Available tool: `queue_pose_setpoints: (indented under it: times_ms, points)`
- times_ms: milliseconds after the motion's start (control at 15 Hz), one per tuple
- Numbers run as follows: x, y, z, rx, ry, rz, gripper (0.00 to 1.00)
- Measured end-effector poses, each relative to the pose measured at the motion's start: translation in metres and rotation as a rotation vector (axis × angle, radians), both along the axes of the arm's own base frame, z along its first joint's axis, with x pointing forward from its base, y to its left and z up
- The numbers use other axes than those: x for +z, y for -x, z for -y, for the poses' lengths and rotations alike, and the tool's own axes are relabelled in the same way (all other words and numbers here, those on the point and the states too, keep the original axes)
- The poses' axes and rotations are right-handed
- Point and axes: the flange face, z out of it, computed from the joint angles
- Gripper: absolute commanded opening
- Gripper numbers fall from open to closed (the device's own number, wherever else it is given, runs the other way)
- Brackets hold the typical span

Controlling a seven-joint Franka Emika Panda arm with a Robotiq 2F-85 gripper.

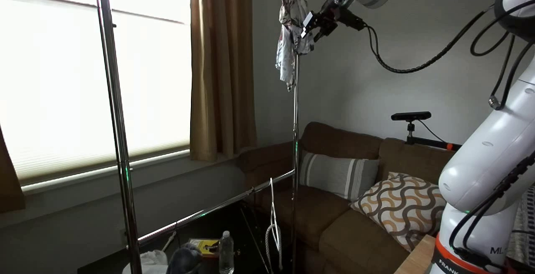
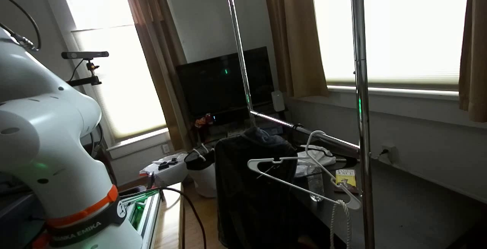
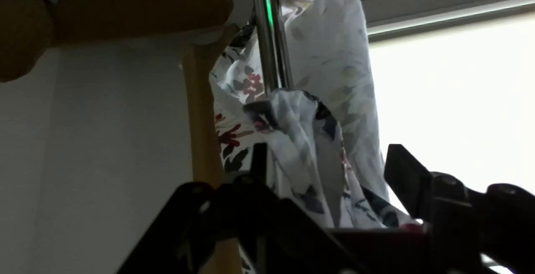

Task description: Pull the floral white cloth downwards and hang it on the bottom rail

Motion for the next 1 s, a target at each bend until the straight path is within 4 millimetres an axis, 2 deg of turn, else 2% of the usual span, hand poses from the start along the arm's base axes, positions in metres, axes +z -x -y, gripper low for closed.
queue_pose_setpoints:
  times_ms: [133, 200, 267, 667, 800, 1000]
  points:
    - [0.002, -0.004, 0.005, -0.019, 0.028, 0.017, 0.79]
    - [0.004, -0.006, 0.007, -0.031, 0.042, 0.026, 0.55]
    - [0.005, -0.006, 0.01, -0.041, 0.053, 0.031, 0.54]
    - [0.002, -0.015, 0.01, -0.042, 0.063, 0.023, 0.06]
    - [0.001, -0.018, 0.01, -0.042, 0.063, 0.019, 0.0]
    - [-0.001, -0.018, 0.011, -0.043, 0.065, 0.008, 0.01]
